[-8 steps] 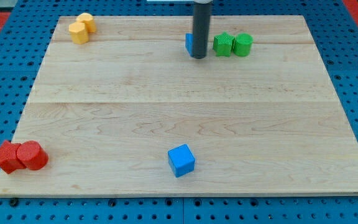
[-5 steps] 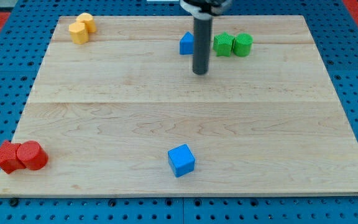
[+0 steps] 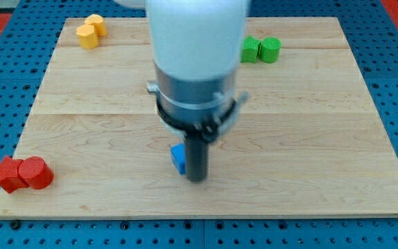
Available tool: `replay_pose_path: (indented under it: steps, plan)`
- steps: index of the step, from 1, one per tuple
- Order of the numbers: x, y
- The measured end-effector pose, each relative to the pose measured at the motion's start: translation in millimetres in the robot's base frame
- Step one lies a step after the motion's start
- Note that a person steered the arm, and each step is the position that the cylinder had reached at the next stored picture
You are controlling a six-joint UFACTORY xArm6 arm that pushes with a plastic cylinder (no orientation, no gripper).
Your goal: Move the blue cube towards the blue triangle
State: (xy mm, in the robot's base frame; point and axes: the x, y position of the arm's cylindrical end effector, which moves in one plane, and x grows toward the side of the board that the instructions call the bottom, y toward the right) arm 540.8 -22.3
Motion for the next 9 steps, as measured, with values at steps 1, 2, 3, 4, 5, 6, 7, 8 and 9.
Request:
replay_pose_path:
  steps: [1, 2, 3, 4, 5, 6, 7, 8, 9]
  plan:
    - [-32, -47]
    - [-32, -59]
    - [-57, -107]
    - [-78, -108]
    - [-88, -103]
    - [-36, -122]
    - [-34, -94]
    - [-67, -78]
    - [-92, -67]
